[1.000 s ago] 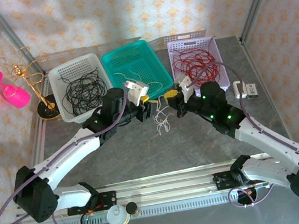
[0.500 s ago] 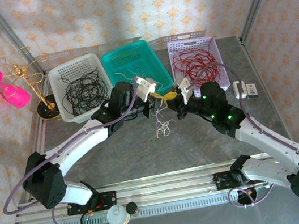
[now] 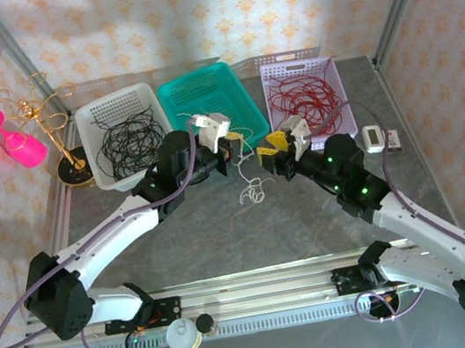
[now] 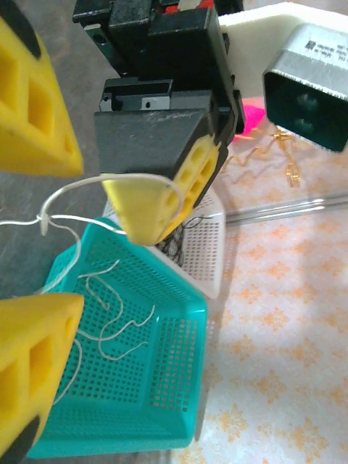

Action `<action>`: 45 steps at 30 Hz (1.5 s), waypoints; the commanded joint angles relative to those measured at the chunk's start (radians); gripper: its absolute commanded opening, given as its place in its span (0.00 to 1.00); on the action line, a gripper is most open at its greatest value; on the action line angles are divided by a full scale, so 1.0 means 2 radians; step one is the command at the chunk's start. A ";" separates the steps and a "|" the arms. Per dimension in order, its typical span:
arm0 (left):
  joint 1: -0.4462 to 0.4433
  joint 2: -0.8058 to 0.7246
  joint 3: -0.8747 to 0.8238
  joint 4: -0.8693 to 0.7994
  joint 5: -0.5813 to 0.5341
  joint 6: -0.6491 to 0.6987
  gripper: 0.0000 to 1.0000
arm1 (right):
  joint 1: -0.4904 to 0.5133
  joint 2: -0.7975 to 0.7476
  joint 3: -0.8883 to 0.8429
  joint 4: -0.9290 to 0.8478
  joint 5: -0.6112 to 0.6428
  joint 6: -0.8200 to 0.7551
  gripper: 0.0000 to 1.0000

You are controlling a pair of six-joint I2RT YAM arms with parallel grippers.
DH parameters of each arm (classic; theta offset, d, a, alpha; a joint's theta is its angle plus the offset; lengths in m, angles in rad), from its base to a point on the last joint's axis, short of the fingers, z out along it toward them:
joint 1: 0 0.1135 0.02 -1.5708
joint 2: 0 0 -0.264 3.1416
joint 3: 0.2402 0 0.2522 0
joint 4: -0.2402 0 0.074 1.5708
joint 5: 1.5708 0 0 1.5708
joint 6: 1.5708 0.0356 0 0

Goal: Untangle the cables

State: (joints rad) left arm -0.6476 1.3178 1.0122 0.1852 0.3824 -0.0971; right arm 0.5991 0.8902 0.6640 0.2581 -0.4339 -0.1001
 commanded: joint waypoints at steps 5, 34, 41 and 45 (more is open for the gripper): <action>-0.010 -0.019 0.024 0.008 -0.045 -0.022 0.00 | 0.060 0.024 -0.070 0.206 0.016 0.099 0.60; -0.058 -0.059 0.061 -0.055 -0.126 -0.039 0.00 | 0.098 0.262 0.013 0.311 0.283 0.227 0.58; -0.063 -0.084 0.077 -0.066 -0.131 -0.035 0.00 | 0.098 0.297 -0.007 0.305 0.228 0.248 0.58; -0.064 -0.092 0.091 -0.070 -0.140 -0.028 0.00 | 0.098 0.311 -0.024 0.308 0.178 0.251 0.57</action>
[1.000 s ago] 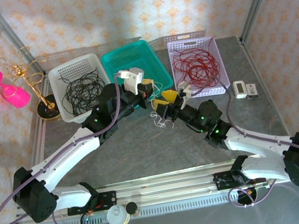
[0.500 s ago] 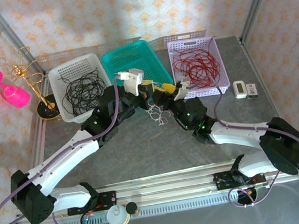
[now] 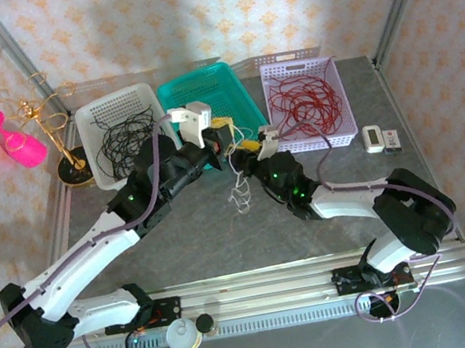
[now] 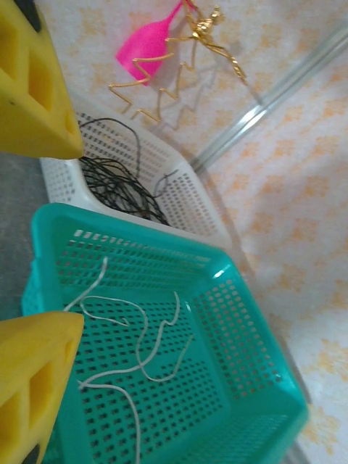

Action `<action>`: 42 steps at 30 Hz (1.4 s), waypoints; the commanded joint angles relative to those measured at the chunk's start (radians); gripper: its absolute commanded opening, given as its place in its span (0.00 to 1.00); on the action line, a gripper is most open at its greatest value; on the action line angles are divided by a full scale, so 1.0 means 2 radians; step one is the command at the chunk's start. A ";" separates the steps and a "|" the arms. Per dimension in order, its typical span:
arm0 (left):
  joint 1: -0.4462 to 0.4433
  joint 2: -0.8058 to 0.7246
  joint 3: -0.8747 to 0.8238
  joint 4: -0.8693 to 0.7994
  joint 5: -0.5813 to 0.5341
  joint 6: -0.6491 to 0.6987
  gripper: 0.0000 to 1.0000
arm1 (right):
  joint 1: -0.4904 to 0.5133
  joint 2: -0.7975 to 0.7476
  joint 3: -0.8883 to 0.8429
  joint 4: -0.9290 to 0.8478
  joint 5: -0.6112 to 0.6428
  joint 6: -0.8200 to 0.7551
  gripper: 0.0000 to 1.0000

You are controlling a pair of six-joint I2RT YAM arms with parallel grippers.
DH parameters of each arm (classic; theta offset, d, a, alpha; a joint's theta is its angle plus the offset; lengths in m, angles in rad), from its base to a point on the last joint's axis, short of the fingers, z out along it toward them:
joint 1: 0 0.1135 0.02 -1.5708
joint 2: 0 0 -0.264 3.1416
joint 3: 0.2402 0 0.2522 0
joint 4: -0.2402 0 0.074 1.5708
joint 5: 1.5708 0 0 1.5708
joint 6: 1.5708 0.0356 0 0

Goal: Untangle the cables

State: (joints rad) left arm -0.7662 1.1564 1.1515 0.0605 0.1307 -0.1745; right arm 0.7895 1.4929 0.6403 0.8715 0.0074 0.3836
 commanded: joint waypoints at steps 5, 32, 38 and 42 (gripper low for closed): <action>-0.003 -0.013 0.036 -0.010 -0.021 0.018 0.00 | 0.002 0.023 -0.022 -0.035 -0.070 0.002 0.56; -0.005 -0.005 0.045 -0.024 -0.023 0.024 0.00 | -0.009 -0.208 -0.157 0.005 -0.239 -0.268 0.66; -0.004 -0.007 0.045 -0.026 -0.016 0.014 0.00 | -0.007 -0.138 -0.121 0.052 -0.203 -0.303 0.67; -0.006 -0.011 0.045 -0.026 -0.010 0.010 0.00 | -0.007 -0.075 -0.084 0.068 -0.218 -0.310 0.65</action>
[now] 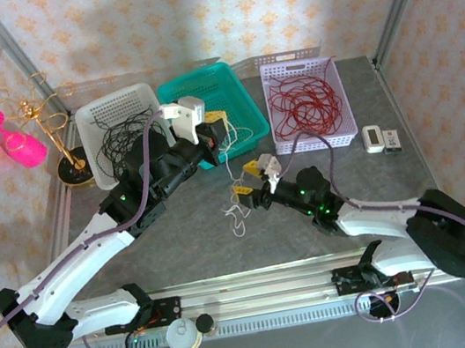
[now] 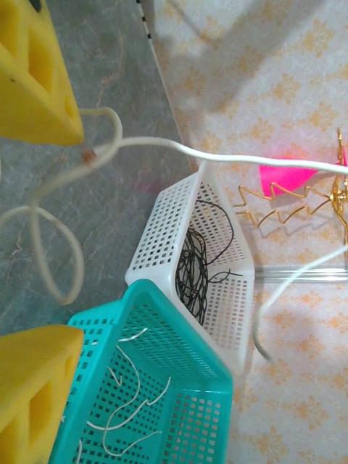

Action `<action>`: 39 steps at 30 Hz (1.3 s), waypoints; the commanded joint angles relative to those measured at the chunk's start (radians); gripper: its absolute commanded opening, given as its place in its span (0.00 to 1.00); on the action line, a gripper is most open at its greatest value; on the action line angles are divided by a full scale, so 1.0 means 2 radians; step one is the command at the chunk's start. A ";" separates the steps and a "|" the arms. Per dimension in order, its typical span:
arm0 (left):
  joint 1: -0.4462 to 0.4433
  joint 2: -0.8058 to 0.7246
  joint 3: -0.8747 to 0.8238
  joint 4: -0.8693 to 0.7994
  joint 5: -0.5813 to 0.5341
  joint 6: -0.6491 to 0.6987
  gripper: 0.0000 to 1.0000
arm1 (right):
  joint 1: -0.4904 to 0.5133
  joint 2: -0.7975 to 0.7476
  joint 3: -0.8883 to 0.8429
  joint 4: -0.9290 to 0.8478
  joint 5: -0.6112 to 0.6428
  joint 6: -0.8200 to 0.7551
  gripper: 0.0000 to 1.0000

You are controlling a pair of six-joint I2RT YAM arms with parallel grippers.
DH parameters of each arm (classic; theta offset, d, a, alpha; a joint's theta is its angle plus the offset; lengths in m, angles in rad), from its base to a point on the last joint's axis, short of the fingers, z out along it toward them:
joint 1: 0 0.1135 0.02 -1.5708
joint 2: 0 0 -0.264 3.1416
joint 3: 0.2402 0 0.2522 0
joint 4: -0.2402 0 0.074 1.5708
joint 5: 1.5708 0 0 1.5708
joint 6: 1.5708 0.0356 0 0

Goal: Untangle the cables

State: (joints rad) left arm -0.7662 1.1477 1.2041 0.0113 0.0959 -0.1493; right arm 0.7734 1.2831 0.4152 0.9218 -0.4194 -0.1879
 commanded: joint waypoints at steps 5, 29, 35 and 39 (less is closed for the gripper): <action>-0.008 -0.016 0.021 -0.002 0.008 -0.003 0.00 | 0.001 0.119 0.095 0.001 -0.009 -0.008 0.35; -0.009 -0.029 0.082 -0.028 -0.033 0.053 0.00 | -0.013 0.028 0.012 -0.105 0.113 0.065 0.55; -0.009 -0.037 0.056 -0.025 -0.038 0.044 0.00 | -0.066 -0.117 0.022 -0.169 -0.007 0.112 0.59; -0.008 -0.038 0.047 -0.023 -0.039 0.041 0.00 | -0.079 -0.168 0.044 -0.146 -0.063 0.213 0.62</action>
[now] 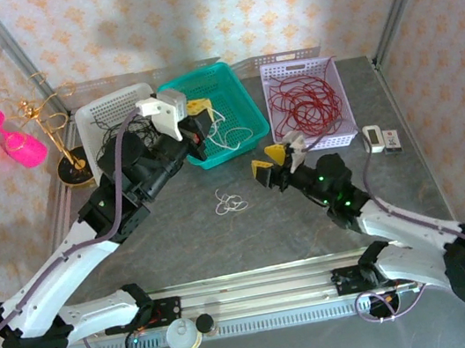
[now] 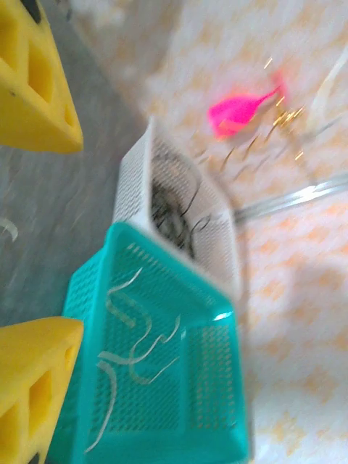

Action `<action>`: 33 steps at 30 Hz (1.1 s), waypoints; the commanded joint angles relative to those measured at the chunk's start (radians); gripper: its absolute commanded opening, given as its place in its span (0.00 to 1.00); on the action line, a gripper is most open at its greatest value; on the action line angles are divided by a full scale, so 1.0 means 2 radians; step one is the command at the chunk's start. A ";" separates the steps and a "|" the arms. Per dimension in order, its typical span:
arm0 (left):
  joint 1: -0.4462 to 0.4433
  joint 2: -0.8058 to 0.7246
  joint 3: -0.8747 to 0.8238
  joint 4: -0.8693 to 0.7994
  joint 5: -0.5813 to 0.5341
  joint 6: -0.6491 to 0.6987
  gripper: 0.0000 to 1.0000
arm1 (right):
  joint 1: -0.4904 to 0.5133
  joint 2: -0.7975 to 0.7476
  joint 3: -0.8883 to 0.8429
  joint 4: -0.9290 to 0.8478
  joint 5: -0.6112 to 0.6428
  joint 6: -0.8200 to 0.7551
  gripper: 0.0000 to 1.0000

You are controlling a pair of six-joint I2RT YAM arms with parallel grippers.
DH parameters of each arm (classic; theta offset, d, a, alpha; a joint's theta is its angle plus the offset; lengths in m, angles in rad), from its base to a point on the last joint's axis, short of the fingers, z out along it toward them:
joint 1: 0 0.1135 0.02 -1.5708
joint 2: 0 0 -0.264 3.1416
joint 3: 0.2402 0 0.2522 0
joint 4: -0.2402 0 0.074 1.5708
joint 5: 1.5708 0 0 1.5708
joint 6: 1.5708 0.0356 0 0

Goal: Untangle the cables

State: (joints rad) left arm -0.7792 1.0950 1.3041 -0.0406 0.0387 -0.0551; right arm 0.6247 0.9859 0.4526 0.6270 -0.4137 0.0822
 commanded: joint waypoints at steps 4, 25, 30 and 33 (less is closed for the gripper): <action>-0.002 -0.012 -0.010 0.003 -0.013 -0.005 0.00 | -0.005 -0.015 0.045 0.073 -0.088 0.225 0.63; -0.002 -0.006 -0.016 0.004 -0.015 -0.002 0.00 | 0.041 0.083 0.128 0.096 -0.040 0.332 0.37; -0.003 -0.009 -0.019 0.001 -0.022 0.003 0.00 | 0.040 0.070 0.140 0.020 0.007 0.283 0.02; -0.002 -0.013 -0.026 -0.004 -0.033 0.005 0.00 | 0.038 0.040 0.154 -0.041 0.056 0.226 0.00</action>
State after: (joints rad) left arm -0.7792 1.0924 1.2720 -0.0418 0.0074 -0.0540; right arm 0.7017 1.1324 0.7052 0.6495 -0.4095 0.6521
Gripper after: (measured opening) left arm 0.041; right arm 0.064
